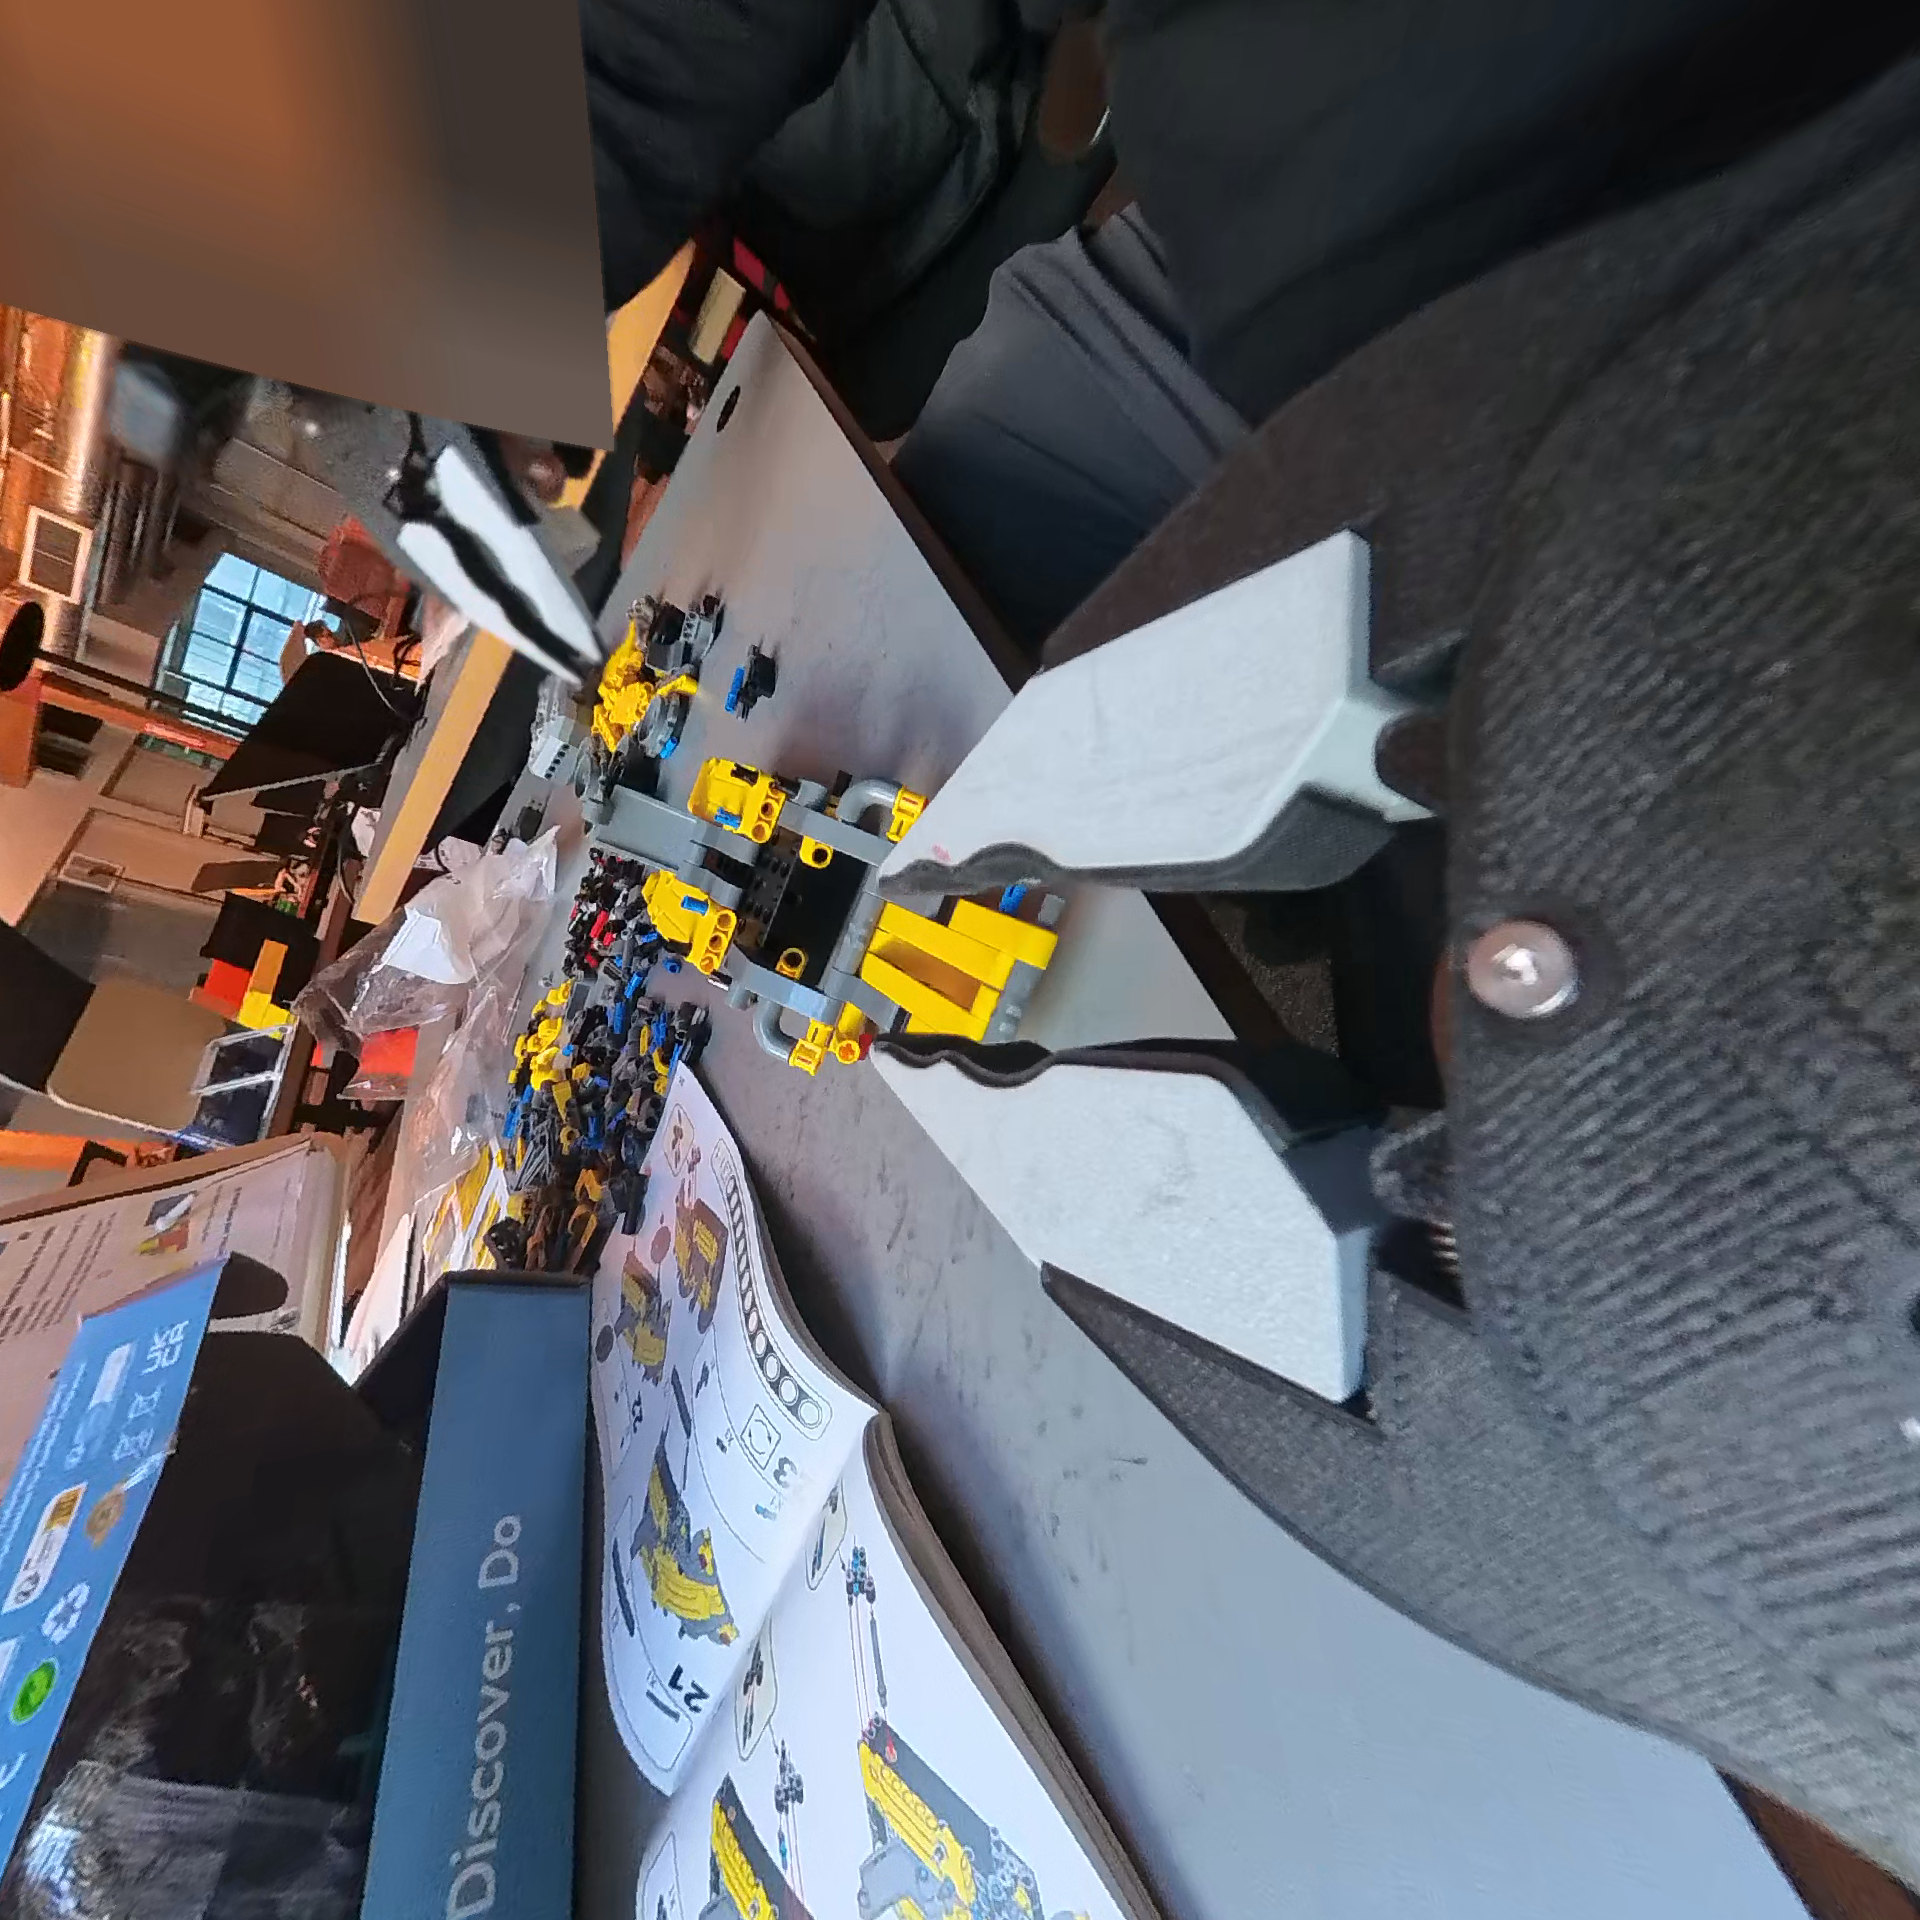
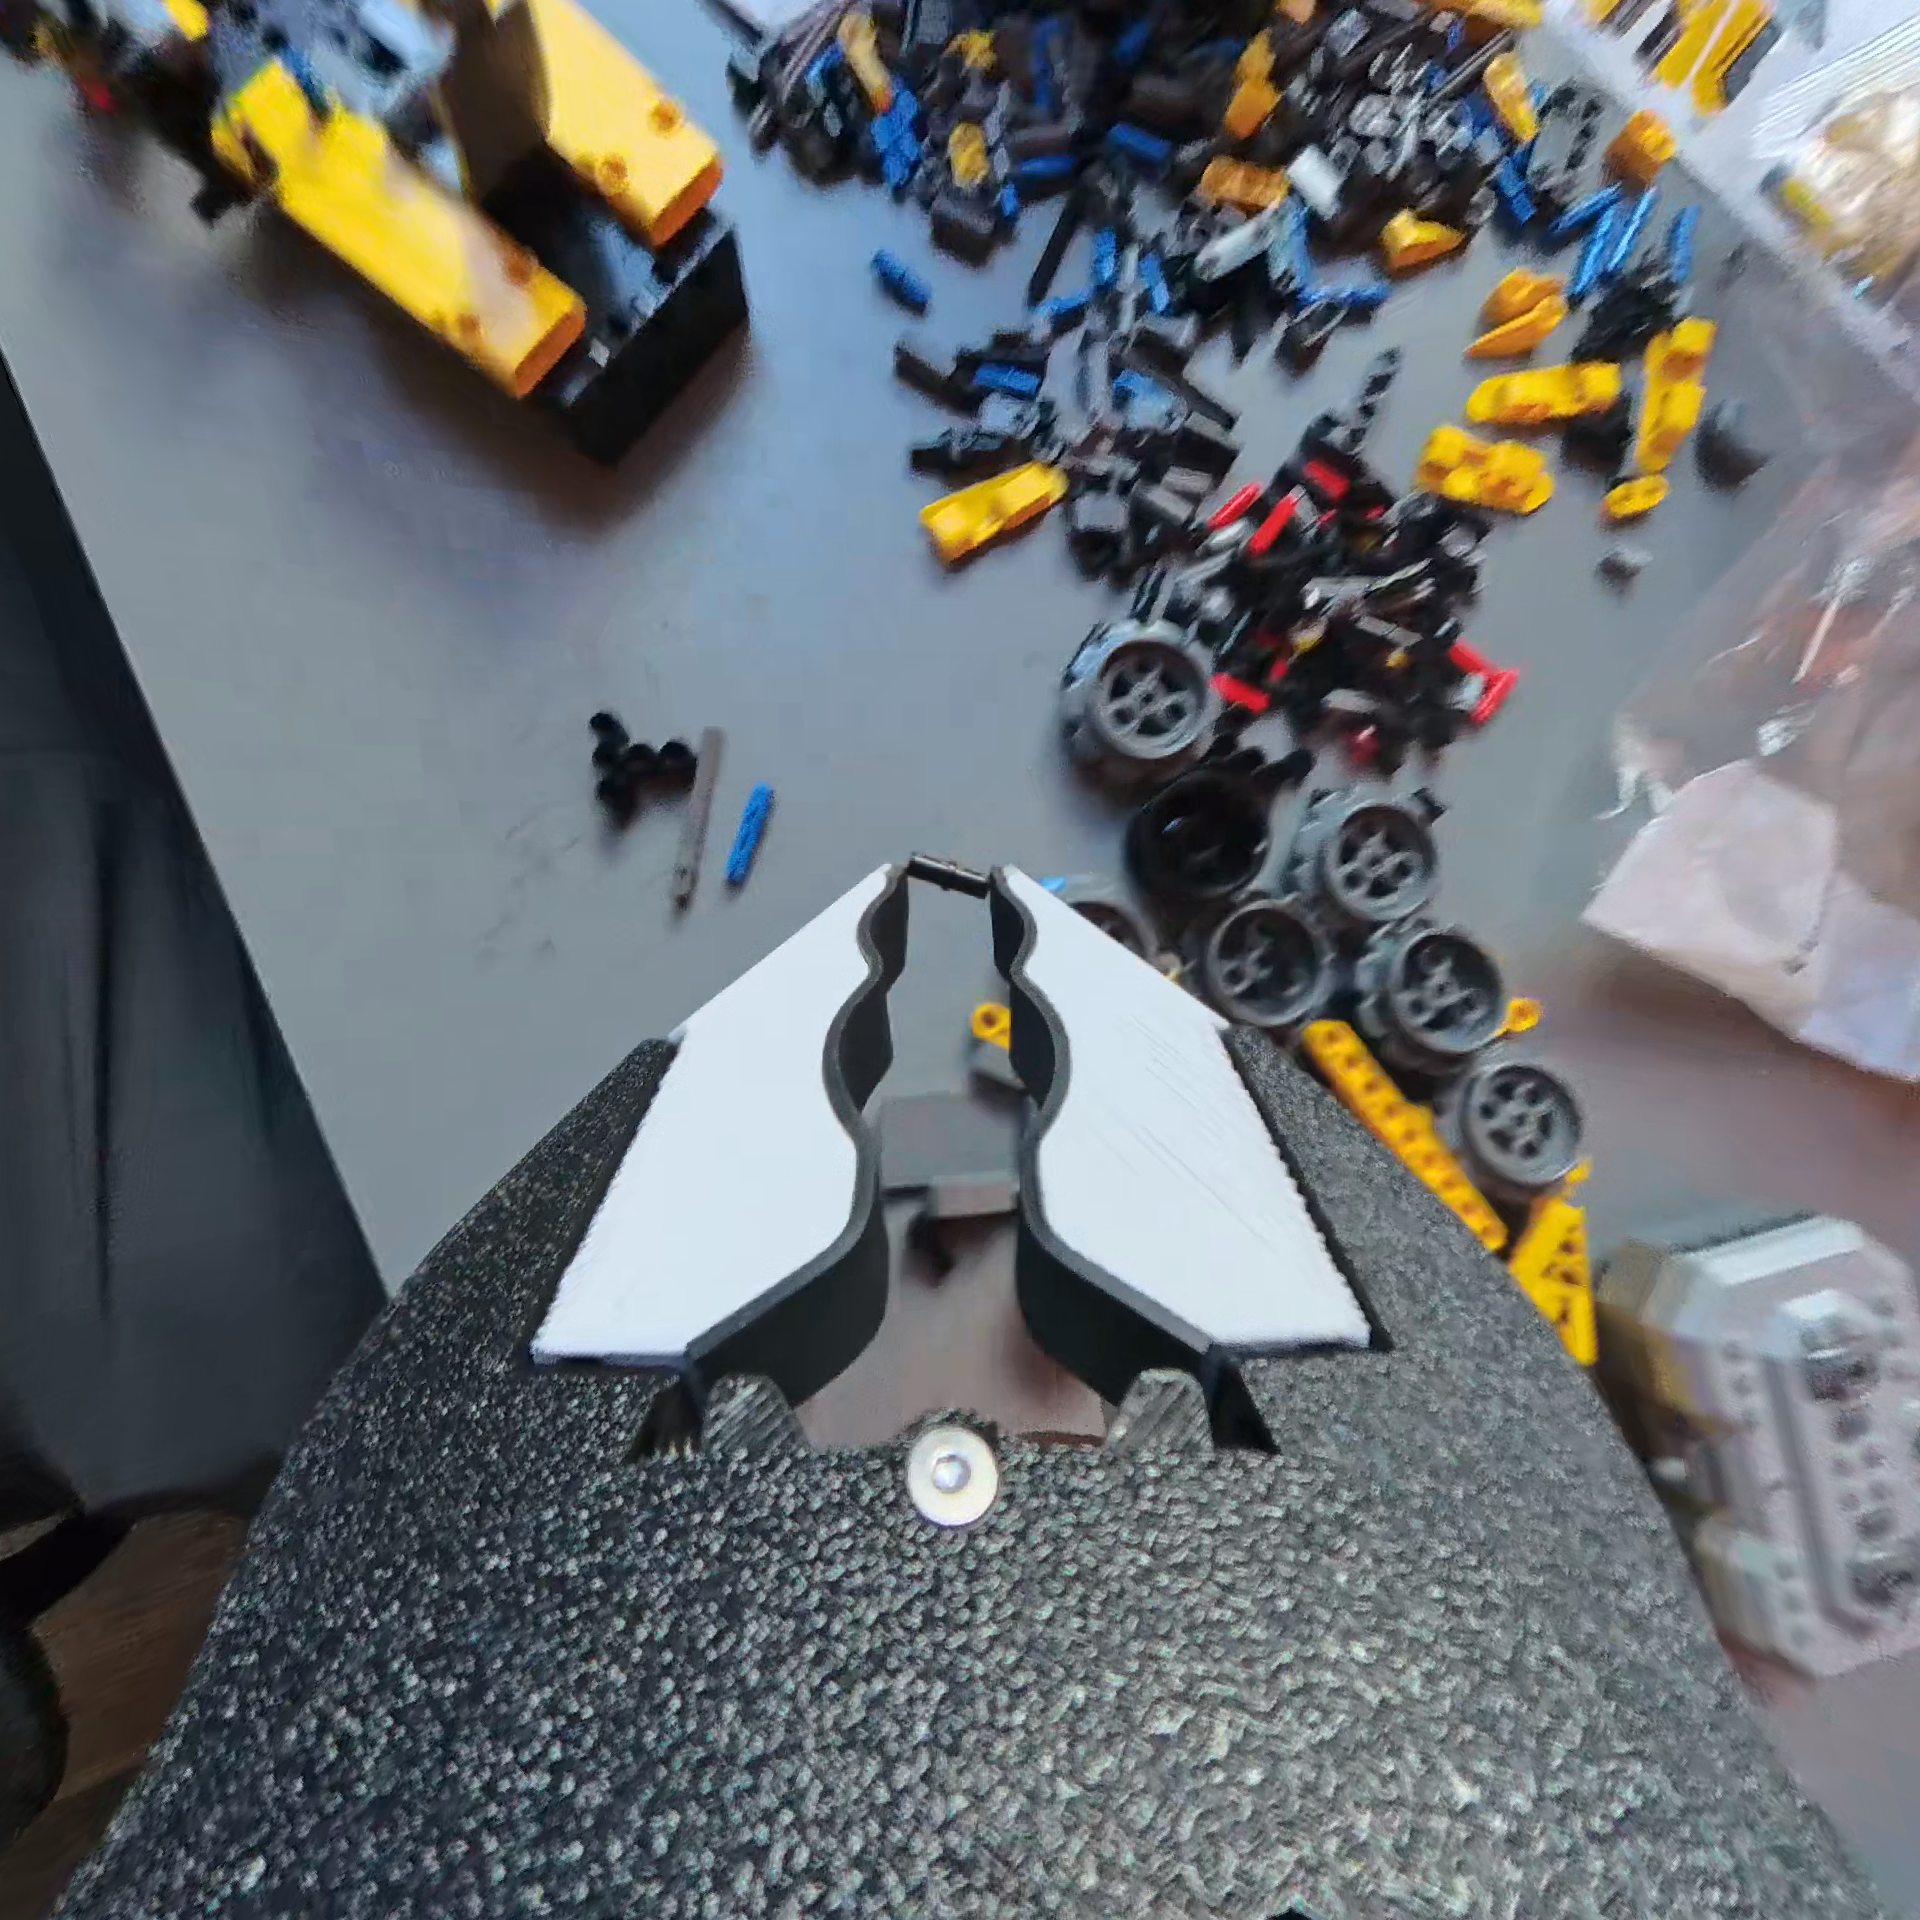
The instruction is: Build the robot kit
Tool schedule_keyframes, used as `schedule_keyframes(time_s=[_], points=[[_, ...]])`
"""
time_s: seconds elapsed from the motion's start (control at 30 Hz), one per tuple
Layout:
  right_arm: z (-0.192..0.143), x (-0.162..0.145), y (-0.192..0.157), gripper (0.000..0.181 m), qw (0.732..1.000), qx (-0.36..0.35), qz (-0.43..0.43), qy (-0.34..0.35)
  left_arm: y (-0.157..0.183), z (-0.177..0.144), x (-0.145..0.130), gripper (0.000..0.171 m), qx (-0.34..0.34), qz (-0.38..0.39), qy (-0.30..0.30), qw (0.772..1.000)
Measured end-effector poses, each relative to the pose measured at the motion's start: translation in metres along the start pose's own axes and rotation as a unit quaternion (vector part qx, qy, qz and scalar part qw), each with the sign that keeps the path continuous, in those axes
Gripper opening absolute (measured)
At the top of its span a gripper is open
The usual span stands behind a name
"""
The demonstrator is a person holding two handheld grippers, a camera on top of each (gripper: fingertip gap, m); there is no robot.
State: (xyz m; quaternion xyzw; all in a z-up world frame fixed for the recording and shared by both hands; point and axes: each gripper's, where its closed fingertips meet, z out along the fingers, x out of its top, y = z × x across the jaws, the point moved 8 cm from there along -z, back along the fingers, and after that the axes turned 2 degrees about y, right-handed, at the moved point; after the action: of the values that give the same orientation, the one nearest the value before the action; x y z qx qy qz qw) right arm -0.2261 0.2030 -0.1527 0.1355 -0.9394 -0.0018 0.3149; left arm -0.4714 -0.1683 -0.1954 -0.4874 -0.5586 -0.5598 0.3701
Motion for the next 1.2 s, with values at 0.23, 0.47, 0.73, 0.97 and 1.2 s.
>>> schedule_keyframes(time_s=[0.23, 0.47, 0.73, 0.97, 1.2], points=[[0.014, -0.042, -0.043, 0.016, 1.000, -0.012, 0.014, 0.011, 0.003, 0.002, -0.002, 0.022, 0.005, 0.008, -0.006, 1.000], [0.016, -0.055, -0.054, 0.022, 0.997, -0.024, 0.035, 0.066, 0.008, 0.001, -0.002, 0.021, 0.012, 0.018, -0.010, 1.000], [-0.060, -0.068, -0.048, 0.022, 0.966, -0.094, 0.051, 0.236, 0.013, 0.002, 0.002, 0.020, 0.026, 0.012, 0.006, 1.000], [-0.079, -0.100, -0.046, 0.024, 0.909, -0.134, 0.135, 0.370, 0.021, 0.007, 0.002, 0.020, 0.042, 0.041, -0.002, 0.998], [-0.077, -0.101, -0.050, 0.020, 0.885, -0.191, 0.119, 0.407, 0.032, 0.013, 0.004, 0.021, 0.061, 0.068, -0.005, 0.996]])
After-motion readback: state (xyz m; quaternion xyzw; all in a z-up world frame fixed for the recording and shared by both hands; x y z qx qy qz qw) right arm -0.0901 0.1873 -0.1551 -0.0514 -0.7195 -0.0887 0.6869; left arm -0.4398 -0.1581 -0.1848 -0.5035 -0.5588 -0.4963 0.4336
